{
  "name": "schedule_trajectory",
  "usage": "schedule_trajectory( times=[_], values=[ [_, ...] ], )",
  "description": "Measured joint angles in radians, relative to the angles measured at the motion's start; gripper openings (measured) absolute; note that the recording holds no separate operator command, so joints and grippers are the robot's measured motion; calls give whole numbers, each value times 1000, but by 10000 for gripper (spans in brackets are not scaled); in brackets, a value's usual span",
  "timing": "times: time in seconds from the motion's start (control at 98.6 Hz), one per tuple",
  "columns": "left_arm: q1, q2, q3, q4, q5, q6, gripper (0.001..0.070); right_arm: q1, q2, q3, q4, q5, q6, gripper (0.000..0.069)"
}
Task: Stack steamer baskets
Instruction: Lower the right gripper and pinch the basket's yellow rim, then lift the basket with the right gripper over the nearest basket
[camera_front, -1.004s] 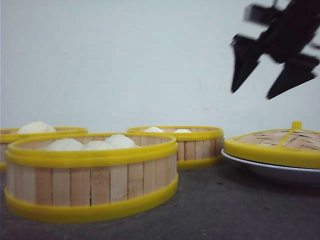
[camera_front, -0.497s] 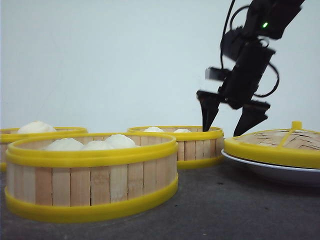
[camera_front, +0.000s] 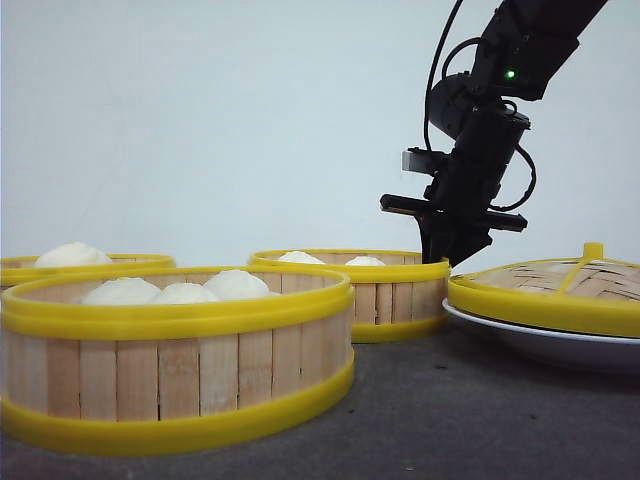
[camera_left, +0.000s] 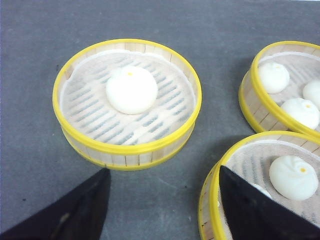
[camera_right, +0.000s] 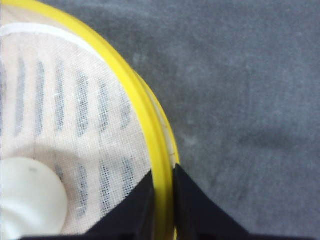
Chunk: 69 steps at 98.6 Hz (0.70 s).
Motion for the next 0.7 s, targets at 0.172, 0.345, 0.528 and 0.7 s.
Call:
schedule_trajectory(
  times=[0.172, 0.345, 0.528, 0.7],
  values=[
    [0, 0, 0, 0, 0, 0, 415, 1, -3, 4, 34, -40, 80, 28],
    [0, 0, 0, 0, 0, 0, 415, 6, -87, 5, -3, -40, 111, 28],
    [0, 0, 0, 0, 0, 0, 415, 11, -251, 21, -56, -48, 131, 28],
    [0, 0, 0, 0, 0, 0, 415, 23, -389, 23, -154, -77, 134, 28]
  ],
)
